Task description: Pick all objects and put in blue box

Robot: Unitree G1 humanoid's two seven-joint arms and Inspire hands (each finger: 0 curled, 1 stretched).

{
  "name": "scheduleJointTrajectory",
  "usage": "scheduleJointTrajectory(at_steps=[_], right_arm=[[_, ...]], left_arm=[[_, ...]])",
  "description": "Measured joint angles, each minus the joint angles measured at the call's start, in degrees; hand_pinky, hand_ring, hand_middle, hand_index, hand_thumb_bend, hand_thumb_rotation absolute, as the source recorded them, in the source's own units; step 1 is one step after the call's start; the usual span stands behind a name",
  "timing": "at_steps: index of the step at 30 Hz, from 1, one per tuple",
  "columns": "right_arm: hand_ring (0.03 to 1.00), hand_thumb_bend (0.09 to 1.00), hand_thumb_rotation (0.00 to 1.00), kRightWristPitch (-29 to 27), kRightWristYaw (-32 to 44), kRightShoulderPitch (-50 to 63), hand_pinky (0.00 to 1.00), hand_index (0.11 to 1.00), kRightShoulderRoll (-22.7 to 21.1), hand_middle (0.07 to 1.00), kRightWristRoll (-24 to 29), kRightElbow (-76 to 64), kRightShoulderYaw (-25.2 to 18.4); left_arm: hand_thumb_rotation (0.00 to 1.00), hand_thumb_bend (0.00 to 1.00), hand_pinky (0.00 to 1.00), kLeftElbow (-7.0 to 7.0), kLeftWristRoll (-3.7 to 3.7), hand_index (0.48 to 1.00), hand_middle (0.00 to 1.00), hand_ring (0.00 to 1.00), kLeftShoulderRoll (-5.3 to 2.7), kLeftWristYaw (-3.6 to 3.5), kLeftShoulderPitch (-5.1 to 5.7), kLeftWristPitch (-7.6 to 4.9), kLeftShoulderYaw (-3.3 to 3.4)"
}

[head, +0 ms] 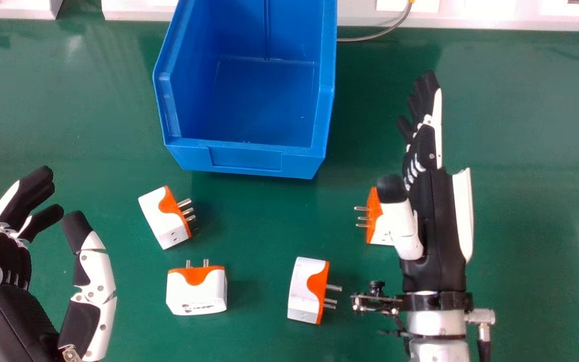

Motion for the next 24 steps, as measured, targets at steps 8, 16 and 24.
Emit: scheduleJointTrajectory(at_steps=[8, 16, 24], right_arm=[[0.998, 0.923, 0.54, 22.3, 15.1, -3.0, 0.96, 1.0, -20.3, 0.999, -24.9, -11.5, -0.8], [1.0, 0.956, 0.46, 35.9, 31.8, -2.9, 0.96, 1.0, -24.5, 1.0, -24.3, -19.3, 0.5], [1.0, 0.963, 0.46, 37.0, 32.5, -2.9, 0.97, 1.0, -24.9, 1.0, -22.2, -19.7, 0.9]], left_arm=[[0.0, 0.26, 0.65, -0.06, -0.17, 0.725, 0.72, 0.71, 0.04, -0.13, 0.02, 0.1, -0.26], [0.0, 0.27, 0.66, -0.06, -0.41, 0.726, 0.72, 0.72, 0.05, -0.33, 0.06, 0.06, -0.45], [0.0, 0.27, 0.65, -0.06, -0.39, 0.721, 0.72, 0.71, 0.05, -0.33, 0.09, 0.11, -0.28]])
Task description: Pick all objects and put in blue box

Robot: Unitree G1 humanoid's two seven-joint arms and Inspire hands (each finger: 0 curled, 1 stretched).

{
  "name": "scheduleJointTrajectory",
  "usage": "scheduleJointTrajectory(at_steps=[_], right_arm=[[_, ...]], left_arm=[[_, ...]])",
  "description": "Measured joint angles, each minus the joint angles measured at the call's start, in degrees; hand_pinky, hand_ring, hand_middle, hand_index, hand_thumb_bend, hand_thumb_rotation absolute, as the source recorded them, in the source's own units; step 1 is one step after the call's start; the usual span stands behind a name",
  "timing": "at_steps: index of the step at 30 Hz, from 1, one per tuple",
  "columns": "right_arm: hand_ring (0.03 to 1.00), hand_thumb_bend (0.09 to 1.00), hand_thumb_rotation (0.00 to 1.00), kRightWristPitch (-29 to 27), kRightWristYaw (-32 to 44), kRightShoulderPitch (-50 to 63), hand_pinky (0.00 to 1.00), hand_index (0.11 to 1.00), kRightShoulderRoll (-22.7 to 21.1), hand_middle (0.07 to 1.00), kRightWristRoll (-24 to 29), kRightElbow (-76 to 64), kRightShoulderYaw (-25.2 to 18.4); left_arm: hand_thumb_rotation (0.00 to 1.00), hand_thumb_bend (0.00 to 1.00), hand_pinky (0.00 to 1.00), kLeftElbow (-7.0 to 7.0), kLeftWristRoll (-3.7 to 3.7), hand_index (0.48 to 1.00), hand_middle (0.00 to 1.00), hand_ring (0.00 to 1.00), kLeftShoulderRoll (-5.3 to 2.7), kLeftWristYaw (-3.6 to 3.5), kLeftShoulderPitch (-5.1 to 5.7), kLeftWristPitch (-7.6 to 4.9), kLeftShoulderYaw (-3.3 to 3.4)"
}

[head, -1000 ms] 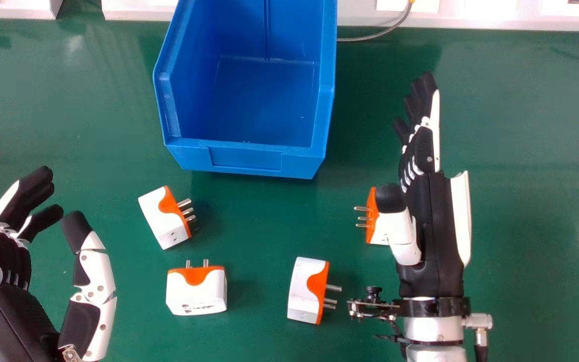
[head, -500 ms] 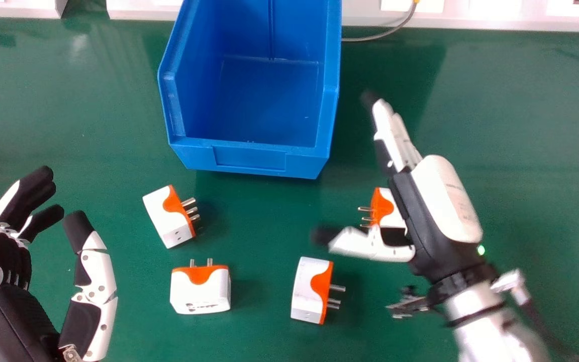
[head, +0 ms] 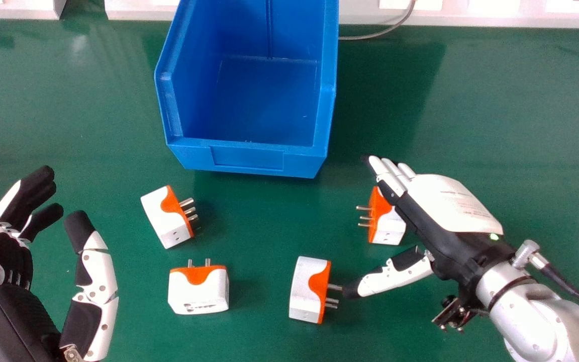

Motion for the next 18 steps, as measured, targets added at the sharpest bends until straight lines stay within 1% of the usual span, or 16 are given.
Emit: scheduleJointTrajectory(at_steps=[7, 11, 13, 14, 18], right_arm=[[1.0, 0.966, 0.47, 0.0, 0.0, 0.0, 0.98, 1.0, -0.4, 1.0, 0.4, 0.0, 0.5], [1.0, 0.957, 0.47, -0.1, 0.0, -0.2, 0.99, 1.0, -0.6, 1.0, 0.4, 0.0, 1.0], [1.0, 0.952, 0.45, -0.1, -0.1, -0.7, 0.99, 1.0, -0.8, 1.0, 0.4, 0.1, 1.1], [1.0, 0.945, 0.42, -0.1, -0.1, -1.1, 1.0, 1.0, -1.0, 1.0, 0.4, 0.2, 1.1], [1.0, 0.937, 0.38, -0.5, -0.2, -4.8, 1.0, 1.0, -2.6, 1.0, 0.0, 2.3, 1.5]], left_arm=[[0.0, 0.27, 0.66, 0.0, -0.02, 0.722, 0.72, 0.72, 0.0, 0.03, 0.01, -0.03, -0.08], [0.0, 0.27, 0.66, 0.0, -0.12, 0.722, 0.72, 0.72, 0.0, 0.02, 0.03, -0.04, -0.39], [0.0, 0.27, 0.66, 0.0, -0.13, 0.723, 0.72, 0.72, 0.0, 0.04, 0.03, -0.07, -0.43], [0.0, 0.27, 0.66, 0.0, -0.13, 0.723, 0.72, 0.72, 0.0, 0.06, 0.04, -0.07, -0.42], [0.0, 0.27, 0.65, 0.01, 0.0, 0.722, 0.71, 0.71, 0.0, 0.23, 0.05, -0.09, -0.44]])
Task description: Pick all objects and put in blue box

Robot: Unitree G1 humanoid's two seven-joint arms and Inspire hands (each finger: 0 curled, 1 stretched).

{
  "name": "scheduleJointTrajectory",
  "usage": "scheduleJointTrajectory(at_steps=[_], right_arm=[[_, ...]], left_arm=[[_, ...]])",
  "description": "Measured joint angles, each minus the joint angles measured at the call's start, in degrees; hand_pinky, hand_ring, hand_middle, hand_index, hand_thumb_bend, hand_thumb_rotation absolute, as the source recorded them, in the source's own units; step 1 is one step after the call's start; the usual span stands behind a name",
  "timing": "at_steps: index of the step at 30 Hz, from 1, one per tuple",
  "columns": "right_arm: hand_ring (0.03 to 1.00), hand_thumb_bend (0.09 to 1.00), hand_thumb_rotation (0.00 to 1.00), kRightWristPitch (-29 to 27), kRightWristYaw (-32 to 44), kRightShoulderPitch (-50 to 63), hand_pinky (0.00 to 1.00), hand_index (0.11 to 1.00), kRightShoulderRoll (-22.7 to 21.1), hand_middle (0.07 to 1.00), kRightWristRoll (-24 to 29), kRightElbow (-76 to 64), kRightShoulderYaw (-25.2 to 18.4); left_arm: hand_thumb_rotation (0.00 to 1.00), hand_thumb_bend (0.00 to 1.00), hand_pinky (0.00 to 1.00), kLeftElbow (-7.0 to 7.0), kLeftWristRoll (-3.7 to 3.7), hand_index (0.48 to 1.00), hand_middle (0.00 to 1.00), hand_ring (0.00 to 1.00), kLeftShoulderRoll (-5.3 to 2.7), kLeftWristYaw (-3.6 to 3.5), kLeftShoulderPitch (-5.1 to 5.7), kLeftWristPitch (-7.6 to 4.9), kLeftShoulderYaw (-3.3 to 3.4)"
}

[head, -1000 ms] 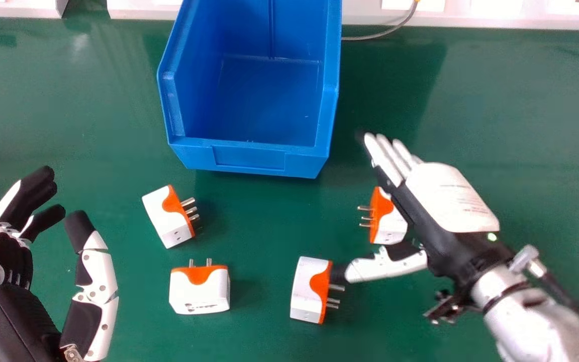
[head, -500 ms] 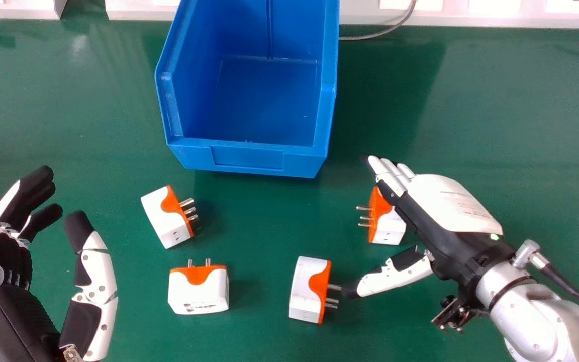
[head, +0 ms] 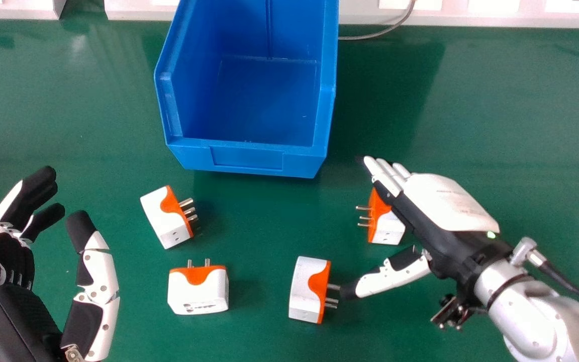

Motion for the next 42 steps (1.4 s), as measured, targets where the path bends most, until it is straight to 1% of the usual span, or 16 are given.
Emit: scheduleJointTrajectory(at_steps=[4, 6, 14, 18, 24, 25, 27, 29, 31, 32, 34, 36, 39, 41, 42], right_arm=[[1.0, 0.946, 0.38, -1.4, -0.7, -4.4, 1.0, 1.0, -2.2, 1.0, -0.6, 3.6, 0.4], [1.0, 0.948, 0.37, -2.4, -1.1, -5.8, 1.0, 1.0, -2.8, 1.0, -0.8, 5.2, 1.0], [1.0, 0.962, 0.4, -5.1, -1.3, -10.2, 1.0, 0.999, -5.0, 1.0, -2.5, 10.6, 3.5], [1.0, 0.947, 0.37, -6.9, -1.8, -12.1, 1.0, 0.976, -5.4, 0.995, -3.0, 12.4, 4.9], [0.997, 0.908, 0.35, -9.1, -1.9, -14.6, 1.0, 0.948, -5.4, 0.97, -4.6, 17.0, 8.0], [0.985, 0.898, 0.34, -9.4, -2.2, -15.2, 0.98, 0.937, -5.3, 0.961, -4.8, 18.4, 8.6], [0.939, 0.885, 0.29, -9.9, -3.3, -16.3, 0.92, 0.906, -5.0, 0.93, -5.6, 21.7, 9.8], [0.884, 0.869, 0.25, -11.1, -5.4, -17.4, 0.84, 0.88, -4.5, 0.895, -6.3, 25.5, 11.0], [0.834, 0.844, 0.21, -12.8, -7.4, -19.0, 0.77, 0.857, -3.9, 0.873, -5.9, 28.6, 11.6], [0.813, 0.835, 0.19, -13.8, -8.3, -19.9, 0.75, 0.843, -3.5, 0.866, -5.8, 30.0, 12.0], [0.795, 0.817, 0.16, -15.4, -9.6, -21.6, 0.71, 0.823, -2.7, 0.864, -5.7, 33.0, 12.9], [0.792, 0.804, 0.14, -16.7, -11.0, -23.1, 0.69, 0.805, -2.1, 0.862, -5.7, 35.7, 14.0], [0.768, 0.766, 0.09, -18.9, -12.9, -24.8, 0.66, 0.777, -1.8, 0.837, -5.5, 39.5, 15.0], [0.73, 0.734, 0.04, -20.1, -14.2, -25.4, 0.64, 0.744, -1.7, 0.787, -4.7, 41.4, 15.5], [0.698, 0.718, 0.02, -20.6, -14.8, -25.6, 0.61, 0.716, -1.7, 0.756, -4.5, 42.1, 15.6]], left_arm=[[0.0, 0.26, 0.65, 0.0, 0.09, 0.725, 0.72, 0.71, 0.0, 0.28, 0.02, -0.07, 0.0], [0.0, 0.26, 0.66, 0.0, 0.07, 0.725, 0.72, 0.72, 0.0, 0.54, 0.03, -0.16, -0.01], [0.0, 0.27, 0.65, 0.0, 0.03, 0.723, 0.72, 0.71, 0.0, 0.57, 0.07, -0.25, -0.07], [0.0, 0.27, 0.65, 0.0, 0.03, 0.724, 0.72, 0.71, 0.0, 0.54, 0.07, -0.23, -0.09], [0.0, 0.28, 0.65, 0.0, 0.08, 0.724, 0.72, 0.71, 0.0, 0.58, 0.07, 0.12, -0.06], [0.0, 0.27, 0.65, -0.01, 0.08, 0.724, 0.72, 0.71, 0.0, 0.58, 0.07, 0.15, -0.05], [0.0, 0.27, 0.65, -0.01, 0.08, 0.724, 0.72, 0.71, 0.0, 0.56, 0.07, 0.19, -0.09], [0.0, 0.26, 0.65, -0.04, 0.06, 0.722, 0.71, 0.71, 0.0, 0.56, 0.07, 0.27, -0.08], [0.0, 0.26, 0.66, -0.05, -0.06, 0.723, 0.72, 0.72, 0.0, 0.47, 0.05, 0.34, -0.14], [0.0, 0.26, 0.66, -0.05, -0.24, 0.724, 0.72, 0.72, 0.0, 0.34, 0.04, 0.33, -0.3], [0.0, 0.25, 0.67, -0.06, -0.9, 0.726, 0.72, 0.72, 0.0, -0.08, 0.04, 0.28, -0.54], [0.0, 0.25, 0.66, -0.07, -1.56, 0.727, 0.72, 0.72, 0.01, -0.36, 0.05, 0.28, -0.58], [0.0, 0.25, 0.66, -0.1, -1.68, 0.727, 0.72, 0.72, 0.0, -0.49, 0.05, 0.27, -0.45], [0.0, 0.25, 0.66, -0.16, -1.68, 0.728, 0.72, 0.72, 0.0, -0.56, 0.05, 0.28, -0.45], [0.0, 0.25, 0.66, -0.21, -1.68, 0.729, 0.72, 0.72, 0.0, -0.6, 0.05, 0.28, -0.45]])
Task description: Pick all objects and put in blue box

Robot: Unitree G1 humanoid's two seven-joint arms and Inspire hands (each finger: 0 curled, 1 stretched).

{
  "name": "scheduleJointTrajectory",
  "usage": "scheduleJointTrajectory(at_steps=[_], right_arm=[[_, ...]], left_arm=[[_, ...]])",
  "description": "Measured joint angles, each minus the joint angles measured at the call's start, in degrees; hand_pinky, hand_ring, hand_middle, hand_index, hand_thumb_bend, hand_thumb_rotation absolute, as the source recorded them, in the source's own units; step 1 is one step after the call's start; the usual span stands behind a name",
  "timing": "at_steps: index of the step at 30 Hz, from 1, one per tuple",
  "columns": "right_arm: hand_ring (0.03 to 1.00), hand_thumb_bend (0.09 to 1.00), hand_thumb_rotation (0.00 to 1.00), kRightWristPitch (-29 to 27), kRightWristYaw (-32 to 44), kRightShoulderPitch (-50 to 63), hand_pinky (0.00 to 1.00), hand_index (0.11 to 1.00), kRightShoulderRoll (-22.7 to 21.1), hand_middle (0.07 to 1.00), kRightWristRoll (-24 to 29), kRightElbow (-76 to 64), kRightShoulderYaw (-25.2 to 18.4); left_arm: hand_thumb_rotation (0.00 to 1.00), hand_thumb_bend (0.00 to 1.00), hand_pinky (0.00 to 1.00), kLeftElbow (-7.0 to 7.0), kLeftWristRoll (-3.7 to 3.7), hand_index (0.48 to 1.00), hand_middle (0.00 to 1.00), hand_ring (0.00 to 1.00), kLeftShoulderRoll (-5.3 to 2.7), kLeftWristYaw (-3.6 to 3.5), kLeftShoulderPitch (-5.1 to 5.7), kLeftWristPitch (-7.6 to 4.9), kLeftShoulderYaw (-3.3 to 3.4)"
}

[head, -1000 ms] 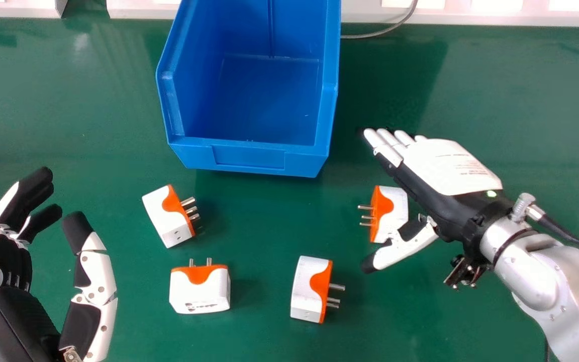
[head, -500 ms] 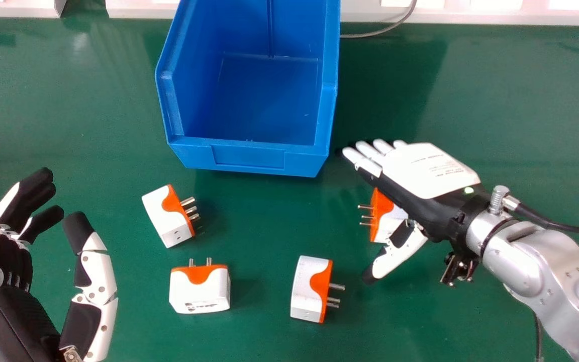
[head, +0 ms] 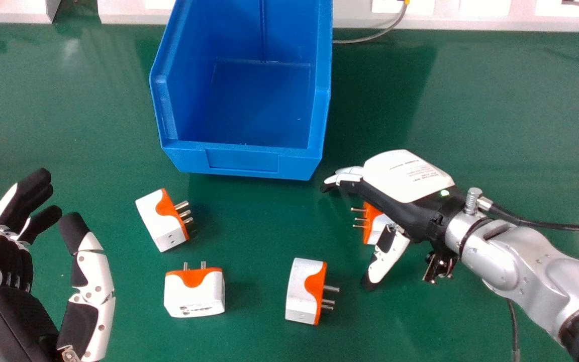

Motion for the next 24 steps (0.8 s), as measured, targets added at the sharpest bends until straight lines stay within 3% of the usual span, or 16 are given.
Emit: scheduleJointTrajectory(at_steps=[1, 3, 6, 13, 24], right_arm=[[0.663, 0.703, 0.01, -0.5, -0.7, -0.1, 0.57, 0.687, 0.1, 0.725, 0.2, 0.7, 0.1], [0.524, 0.564, 0.0, -1.9, -2.2, -0.2, 0.43, 0.579, 0.2, 0.585, 0.9, 2.0, 0.1], [0.458, 0.507, 0.0, -4.0, -4.3, -0.2, 0.37, 0.527, 0.2, 0.499, 1.5, 3.3, 0.1], [0.454, 0.498, 0.0, -6.4, -6.9, 0.0, 0.36, 0.518, 0.1, 0.491, 1.8, 4.2, 0.3], [0.447, 0.494, 0.0, -7.8, -5.8, 0.1, 0.35, 0.481, -0.4, 0.543, 2.4, 3.7, 0.2]], left_arm=[[0.0, 0.25, 0.66, -0.02, -0.01, 0.73, 0.72, 0.72, 0.0, -0.06, 0.0, 0.0, -0.01], [0.0, 0.25, 0.66, -0.03, -0.03, 0.732, 0.72, 0.73, 0.0, -0.25, -0.01, 0.0, -0.02], [0.0, 0.25, 0.66, -0.04, -0.03, 0.727, 0.72, 0.72, 0.0, -0.49, -0.01, 0.07, 0.0], [0.0, 0.25, 0.65, -0.06, 0.06, 0.723, 0.72, 0.72, 0.0, -0.51, -0.06, 0.14, 0.41], [0.0, 0.25, 0.65, -0.13, 0.08, 0.723, 0.72, 0.71, 0.0, -0.6, -0.08, 0.14, 0.39]])
